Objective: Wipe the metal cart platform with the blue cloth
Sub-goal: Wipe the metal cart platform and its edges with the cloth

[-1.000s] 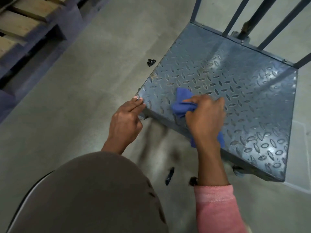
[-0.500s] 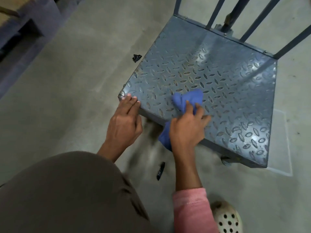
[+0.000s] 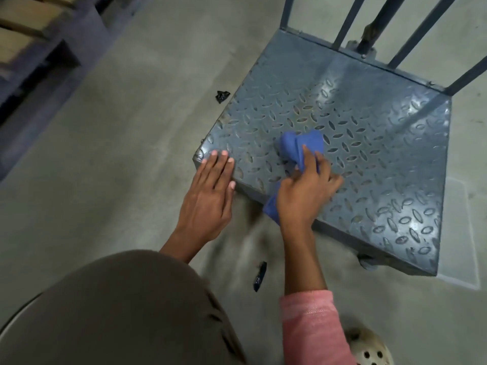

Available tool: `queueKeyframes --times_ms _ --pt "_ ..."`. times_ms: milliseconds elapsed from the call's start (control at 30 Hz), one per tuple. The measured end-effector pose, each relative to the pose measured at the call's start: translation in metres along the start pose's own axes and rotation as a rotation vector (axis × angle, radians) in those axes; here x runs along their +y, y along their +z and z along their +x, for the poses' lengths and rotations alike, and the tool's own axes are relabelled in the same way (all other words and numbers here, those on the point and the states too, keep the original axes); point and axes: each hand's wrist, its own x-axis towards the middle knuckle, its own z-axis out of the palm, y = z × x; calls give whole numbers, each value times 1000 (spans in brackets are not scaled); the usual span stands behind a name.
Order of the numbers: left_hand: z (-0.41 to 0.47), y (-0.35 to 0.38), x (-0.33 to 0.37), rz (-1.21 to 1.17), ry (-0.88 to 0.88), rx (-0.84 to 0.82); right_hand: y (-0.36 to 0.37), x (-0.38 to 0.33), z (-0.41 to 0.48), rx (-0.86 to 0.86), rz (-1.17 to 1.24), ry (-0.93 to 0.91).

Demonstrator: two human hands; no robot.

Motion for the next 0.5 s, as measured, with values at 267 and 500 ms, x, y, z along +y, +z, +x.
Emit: queueKeyframes --times_ms 267,500 --pt "2 2 -27 -9 63 -5 68 -84 -7 -466 74 -382" --pt "10 -6 -19 84 67 3 63 -46 28 -340 -208 -328"
